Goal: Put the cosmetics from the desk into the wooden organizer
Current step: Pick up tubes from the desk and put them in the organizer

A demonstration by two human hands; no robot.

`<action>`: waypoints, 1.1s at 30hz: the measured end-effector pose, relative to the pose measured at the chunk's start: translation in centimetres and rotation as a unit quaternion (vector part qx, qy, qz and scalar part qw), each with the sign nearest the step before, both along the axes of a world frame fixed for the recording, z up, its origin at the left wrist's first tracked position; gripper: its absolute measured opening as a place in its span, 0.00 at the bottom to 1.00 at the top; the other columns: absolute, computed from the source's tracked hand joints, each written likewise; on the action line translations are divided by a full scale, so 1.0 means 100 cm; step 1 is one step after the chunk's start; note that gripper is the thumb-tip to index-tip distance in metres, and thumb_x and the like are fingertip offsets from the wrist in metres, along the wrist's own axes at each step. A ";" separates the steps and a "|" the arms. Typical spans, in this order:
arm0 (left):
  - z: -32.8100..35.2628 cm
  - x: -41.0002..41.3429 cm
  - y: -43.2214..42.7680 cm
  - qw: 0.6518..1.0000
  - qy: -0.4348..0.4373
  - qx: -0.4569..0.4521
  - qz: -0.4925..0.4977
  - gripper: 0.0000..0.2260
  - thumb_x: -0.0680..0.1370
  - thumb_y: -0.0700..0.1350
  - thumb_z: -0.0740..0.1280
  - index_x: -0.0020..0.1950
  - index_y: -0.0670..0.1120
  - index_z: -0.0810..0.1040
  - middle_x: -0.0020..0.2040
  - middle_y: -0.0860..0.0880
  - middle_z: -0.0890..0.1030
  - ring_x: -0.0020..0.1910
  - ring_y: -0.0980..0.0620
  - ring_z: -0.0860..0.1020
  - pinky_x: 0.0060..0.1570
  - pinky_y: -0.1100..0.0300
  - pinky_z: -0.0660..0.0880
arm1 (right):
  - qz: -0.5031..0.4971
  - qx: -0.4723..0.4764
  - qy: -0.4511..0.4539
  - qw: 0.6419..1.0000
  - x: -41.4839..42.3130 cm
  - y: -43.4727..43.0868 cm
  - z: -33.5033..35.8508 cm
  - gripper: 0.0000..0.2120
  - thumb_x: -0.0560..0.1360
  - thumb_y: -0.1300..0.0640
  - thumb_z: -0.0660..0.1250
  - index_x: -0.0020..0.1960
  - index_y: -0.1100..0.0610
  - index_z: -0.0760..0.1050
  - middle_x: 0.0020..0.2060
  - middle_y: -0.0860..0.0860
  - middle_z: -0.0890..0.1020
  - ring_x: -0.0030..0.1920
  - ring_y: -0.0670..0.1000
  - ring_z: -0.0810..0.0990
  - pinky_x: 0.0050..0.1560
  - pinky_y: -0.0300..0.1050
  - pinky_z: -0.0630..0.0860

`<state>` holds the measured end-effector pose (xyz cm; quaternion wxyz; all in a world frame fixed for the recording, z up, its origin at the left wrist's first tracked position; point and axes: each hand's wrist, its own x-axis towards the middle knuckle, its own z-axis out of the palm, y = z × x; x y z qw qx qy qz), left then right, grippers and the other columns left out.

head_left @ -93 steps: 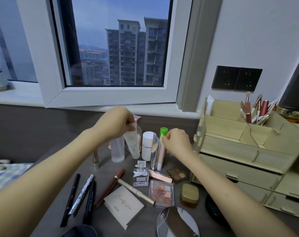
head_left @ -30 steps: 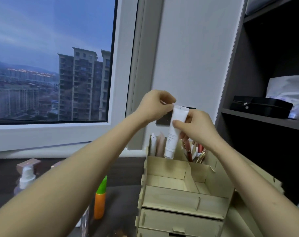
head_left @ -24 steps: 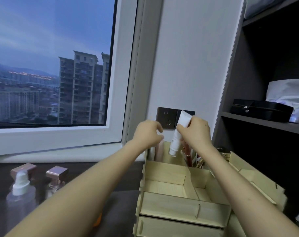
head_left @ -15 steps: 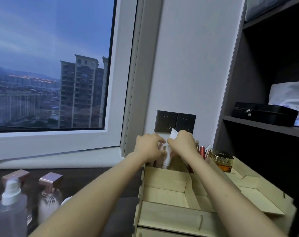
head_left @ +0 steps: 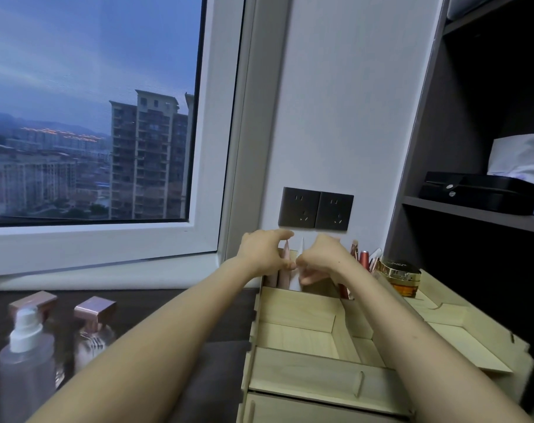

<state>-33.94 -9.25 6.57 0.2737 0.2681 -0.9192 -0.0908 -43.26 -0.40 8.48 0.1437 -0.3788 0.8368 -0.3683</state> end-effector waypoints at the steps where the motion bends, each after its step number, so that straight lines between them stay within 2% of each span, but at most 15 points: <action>1: 0.000 0.000 0.000 1.000 -0.001 0.001 -0.001 0.29 0.71 0.53 0.70 0.71 0.53 0.66 0.65 0.53 0.77 0.65 0.49 0.73 0.64 0.54 0.65 | -0.001 0.003 0.011 1.000 0.001 0.000 -0.001 0.07 0.73 0.66 0.62 0.48 0.68 0.77 0.36 0.61 0.85 0.39 0.58 0.86 0.61 0.52 0.75; 6: 0.001 0.002 0.000 1.000 -0.021 0.005 -0.006 0.30 0.71 0.54 0.70 0.71 0.54 0.65 0.65 0.51 0.77 0.64 0.48 0.73 0.64 0.53 0.67 | 0.006 0.027 0.043 0.999 0.004 0.003 -0.002 0.08 0.74 0.65 0.64 0.49 0.69 0.78 0.40 0.63 0.85 0.41 0.58 0.86 0.51 0.46 0.81; 9: 0.005 0.012 0.005 0.999 -0.033 0.007 -0.019 0.31 0.72 0.52 0.70 0.72 0.53 0.63 0.70 0.51 0.72 0.68 0.48 0.71 0.66 0.53 0.67 | 0.000 0.034 0.126 0.991 0.006 0.008 -0.001 0.06 0.73 0.64 0.63 0.46 0.67 0.76 0.40 0.63 0.83 0.42 0.58 0.85 0.48 0.45 0.78; 10: 0.008 0.018 0.007 0.999 -0.030 0.009 -0.024 0.31 0.72 0.51 0.70 0.72 0.52 0.63 0.71 0.51 0.71 0.69 0.49 0.70 0.67 0.54 0.67 | -0.005 0.041 0.171 0.984 0.011 0.014 0.002 0.05 0.74 0.63 0.63 0.42 0.64 0.74 0.37 0.59 0.81 0.38 0.56 0.83 0.41 0.45 0.77; 12: 0.015 0.035 0.013 0.999 -0.018 0.014 -0.031 0.30 0.73 0.49 0.70 0.72 0.51 0.64 0.72 0.51 0.69 0.70 0.50 0.68 0.67 0.56 0.64 | -0.023 0.027 0.257 0.966 0.025 0.028 0.009 0.12 0.74 0.62 0.62 0.32 0.60 0.69 0.29 0.54 0.77 0.29 0.51 0.77 0.28 0.40 0.67; 14: 0.021 0.058 0.017 0.999 0.006 0.029 -0.036 0.28 0.73 0.47 0.70 0.71 0.49 0.66 0.72 0.51 0.69 0.70 0.51 0.67 0.67 0.58 0.64 | -0.016 -0.024 0.305 0.952 0.041 0.042 0.010 0.10 0.72 0.62 0.62 0.32 0.61 0.70 0.29 0.56 0.79 0.33 0.55 0.81 0.31 0.40 0.72; 16: 0.021 0.084 0.019 0.997 0.030 0.057 -0.036 0.26 0.73 0.44 0.71 0.70 0.47 0.68 0.69 0.50 0.72 0.69 0.52 0.69 0.64 0.64 0.63 | 0.026 -0.091 0.279 0.955 0.066 0.054 0.003 0.06 0.73 0.59 0.64 0.38 0.60 0.76 0.33 0.56 0.83 0.36 0.56 0.83 0.42 0.47 0.79; 20: 0.003 0.141 0.025 0.996 0.028 0.089 -0.013 0.19 0.73 0.40 0.70 0.63 0.44 0.75 0.62 0.47 0.79 0.58 0.52 0.77 0.55 0.68 0.69 | 0.165 -0.064 0.264 0.948 0.125 0.073 -0.033 0.07 0.74 0.55 0.66 0.41 0.57 0.79 0.37 0.51 0.83 0.39 0.50 0.80 0.40 0.41 0.71; 22: -0.008 0.168 0.031 0.996 0.019 0.093 0.005 0.16 0.73 0.40 0.70 0.60 0.44 0.77 0.59 0.47 0.80 0.52 0.53 0.78 0.53 0.66 0.73 | 0.166 -0.028 0.346 0.923 0.145 0.074 -0.056 0.08 0.76 0.52 0.65 0.44 0.56 0.78 0.41 0.51 0.83 0.44 0.52 0.79 0.40 0.42 0.68; 23: -0.014 0.181 0.035 0.995 0.017 0.097 0.018 0.14 0.73 0.41 0.70 0.59 0.45 0.78 0.58 0.47 0.81 0.52 0.52 0.79 0.54 0.62 0.74 | 0.131 -0.025 0.428 0.894 0.151 0.073 -0.066 0.08 0.75 0.52 0.66 0.44 0.55 0.78 0.41 0.52 0.83 0.44 0.54 0.80 0.38 0.43 0.68; 24: -0.021 0.193 0.038 0.994 0.019 0.104 0.031 0.13 0.73 0.42 0.70 0.58 0.45 0.79 0.57 0.48 0.81 0.52 0.52 0.80 0.56 0.59 0.76 | 0.075 -0.021 0.507 0.858 0.158 0.073 -0.074 0.07 0.71 0.52 0.70 0.41 0.56 0.78 0.37 0.53 0.82 0.41 0.56 0.81 0.35 0.43 0.66; 26: -0.032 0.214 0.043 0.991 0.031 0.113 0.059 0.12 0.73 0.42 0.70 0.56 0.45 0.80 0.55 0.47 0.83 0.50 0.52 0.81 0.57 0.57 0.76 | -0.007 -0.048 0.571 0.819 0.172 0.073 -0.084 0.11 0.62 0.53 0.77 0.32 0.55 0.76 0.29 0.53 0.79 0.31 0.56 0.79 0.29 0.41 0.67; 29: -0.048 0.240 0.050 0.989 0.029 0.112 0.097 0.10 0.74 0.42 0.69 0.54 0.44 0.81 0.53 0.47 0.83 0.46 0.54 0.79 0.52 0.63 0.74 | 0.049 -0.094 0.536 0.837 0.192 0.063 -0.096 0.12 0.65 0.49 0.75 0.35 0.56 0.76 0.30 0.53 0.79 0.32 0.57 0.79 0.29 0.43 0.69; 32: -0.058 0.256 0.059 0.986 0.014 0.120 0.118 0.09 0.74 0.43 0.68 0.53 0.44 0.82 0.53 0.49 0.83 0.49 0.53 0.80 0.52 0.63 0.73 | 0.137 -0.056 0.397 0.906 0.204 0.035 -0.107 0.17 0.77 0.44 0.61 0.54 0.57 0.74 0.49 0.55 0.81 0.50 0.59 0.80 0.39 0.46 0.66; 33: -0.061 0.260 0.061 0.985 0.012 0.123 0.122 0.09 0.74 0.43 0.68 0.53 0.45 0.82 0.52 0.49 0.83 0.49 0.52 0.80 0.52 0.62 0.73 | 0.151 -0.040 0.349 0.924 0.204 0.025 -0.111 0.18 0.78 0.44 0.58 0.57 0.57 0.73 0.53 0.56 0.81 0.53 0.60 0.79 0.41 0.47 0.66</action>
